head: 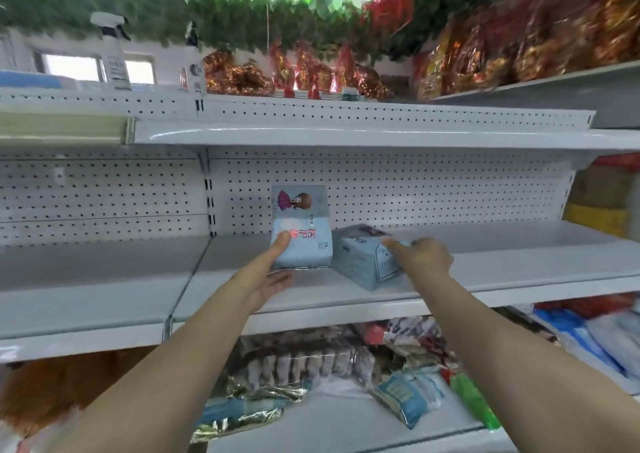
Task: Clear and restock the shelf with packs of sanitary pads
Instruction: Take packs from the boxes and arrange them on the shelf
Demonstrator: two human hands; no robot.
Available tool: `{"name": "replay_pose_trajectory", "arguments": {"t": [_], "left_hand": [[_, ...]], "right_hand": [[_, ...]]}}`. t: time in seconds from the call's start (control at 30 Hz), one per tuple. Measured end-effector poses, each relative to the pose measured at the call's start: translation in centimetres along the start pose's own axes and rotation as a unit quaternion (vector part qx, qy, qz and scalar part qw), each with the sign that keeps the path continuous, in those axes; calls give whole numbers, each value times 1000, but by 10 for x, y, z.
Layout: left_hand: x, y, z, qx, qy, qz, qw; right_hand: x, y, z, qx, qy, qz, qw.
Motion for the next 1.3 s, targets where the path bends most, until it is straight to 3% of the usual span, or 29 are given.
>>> {"name": "replay_pose_trajectory", "arguments": {"t": [0.1, 0.23, 0.4, 0.57, 0.73, 0.93, 1.1, 1.3], "left_hand": [[-4, -8, 9, 40, -18, 4, 999], [-7, -11, 18, 80, -40, 5, 996], [-16, -2, 27, 74, -129, -21, 989], [-33, 0, 44, 46, -103, -75, 991], [-38, 3, 50, 62, -99, -91, 989], [-38, 2, 50, -12, -25, -133, 991], [-36, -10, 55, -92, -11, -175, 980], [-39, -20, 61, -106, -16, -206, 973]], "right_hand": [[32, 26, 4, -32, -120, 116, 985], [79, 67, -10, 152, -283, 125, 939], [102, 72, -14, 253, -289, 117, 916], [108, 67, -20, 353, -265, 133, 888], [110, 68, -32, 390, -287, 133, 865], [103, 55, -57, 437, -361, 84, 820], [96, 56, -71, 462, -332, 101, 816], [99, 60, -81, 519, -329, 113, 781]]}}
Point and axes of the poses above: each hand's wrist, its own y-axis away from the middle knuckle, its own z-axis out of the back of the hand, x = y × z, the point moved 1 cm from there along -y, towards the middle knuckle, and after that the axes turned 2 degrees about x, right-handed, at the moved point
